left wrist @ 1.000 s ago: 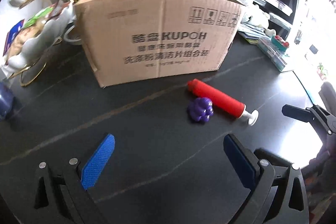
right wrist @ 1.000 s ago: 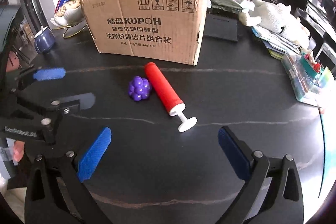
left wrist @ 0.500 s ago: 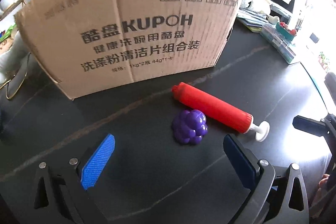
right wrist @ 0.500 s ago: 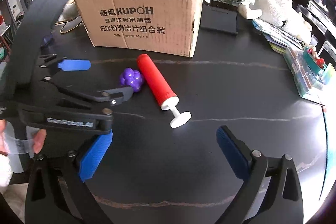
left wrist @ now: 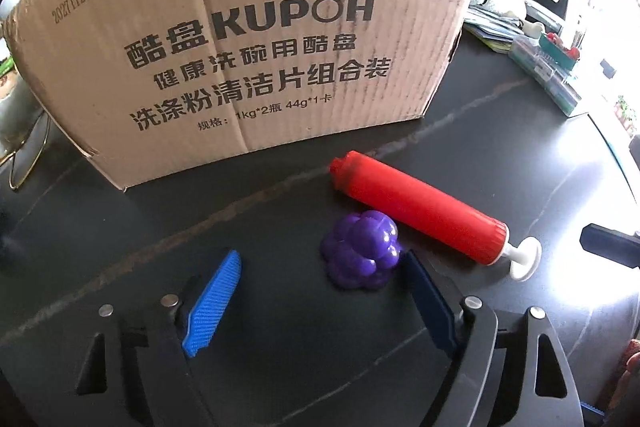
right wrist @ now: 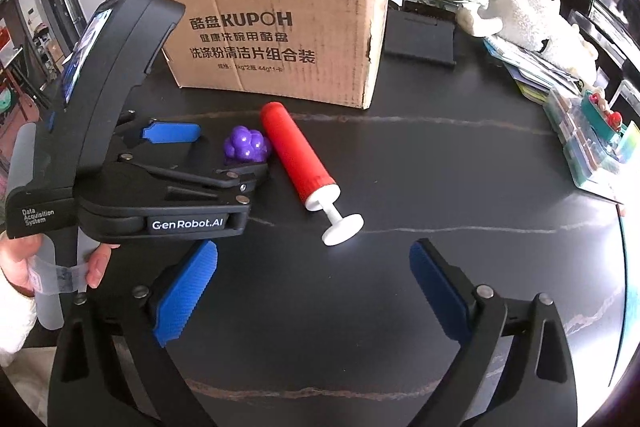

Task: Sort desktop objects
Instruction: 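Move the left tool down toward the purple grape ball, then close the left tool on the purple grape ball and lift it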

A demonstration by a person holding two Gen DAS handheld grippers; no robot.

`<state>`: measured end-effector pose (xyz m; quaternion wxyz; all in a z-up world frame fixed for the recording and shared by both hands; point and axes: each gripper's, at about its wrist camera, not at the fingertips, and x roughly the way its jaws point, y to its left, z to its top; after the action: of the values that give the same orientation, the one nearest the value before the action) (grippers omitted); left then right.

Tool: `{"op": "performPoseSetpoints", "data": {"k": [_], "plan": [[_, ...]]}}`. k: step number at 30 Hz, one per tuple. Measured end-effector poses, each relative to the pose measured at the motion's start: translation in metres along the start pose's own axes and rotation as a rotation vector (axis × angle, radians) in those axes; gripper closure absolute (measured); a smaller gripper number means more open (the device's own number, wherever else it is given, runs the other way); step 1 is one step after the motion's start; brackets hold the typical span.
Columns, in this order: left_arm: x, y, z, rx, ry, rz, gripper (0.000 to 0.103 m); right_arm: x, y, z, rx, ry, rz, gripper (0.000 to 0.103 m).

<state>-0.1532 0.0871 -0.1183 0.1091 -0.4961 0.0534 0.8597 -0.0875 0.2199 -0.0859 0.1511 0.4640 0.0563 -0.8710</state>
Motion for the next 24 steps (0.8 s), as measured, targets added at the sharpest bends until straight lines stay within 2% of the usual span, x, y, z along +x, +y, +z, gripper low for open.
{"op": "performPoseSetpoints", "data": {"k": [12, 14, 15, 16, 19, 22, 24], "plan": [[-0.003, -0.002, -0.007, 0.015, -0.004, 0.001, 0.023, 0.003, -0.003, -0.002, 0.008, 0.005, 0.015, 0.009], [-0.004, -0.002, -0.008, 0.015, -0.011, 0.0, 0.038, 0.003, -0.003, -0.002, 0.01, 0.005, 0.016, 0.009], [-0.006, -0.003, -0.008, 0.011, -0.014, 0.001, 0.059, 0.003, -0.004, -0.002, 0.012, 0.005, 0.017, 0.009], [-0.007, -0.004, -0.008, 0.007, -0.017, 0.002, 0.066, 0.004, -0.004, -0.002, 0.015, 0.005, 0.018, 0.009], [-0.009, -0.007, -0.008, 0.016, -0.018, -0.007, 0.066, 0.004, -0.006, -0.003, 0.023, 0.006, 0.02, 0.01], [-0.012, 0.0, -0.006, -0.026, -0.011, -0.082, 0.066, 0.004, -0.008, -0.003, 0.029, 0.007, 0.022, 0.01], [-0.013, 0.003, -0.007, -0.036, -0.01, -0.094, 0.066, 0.004, -0.008, -0.002, 0.031, 0.004, 0.023, 0.01]]}}
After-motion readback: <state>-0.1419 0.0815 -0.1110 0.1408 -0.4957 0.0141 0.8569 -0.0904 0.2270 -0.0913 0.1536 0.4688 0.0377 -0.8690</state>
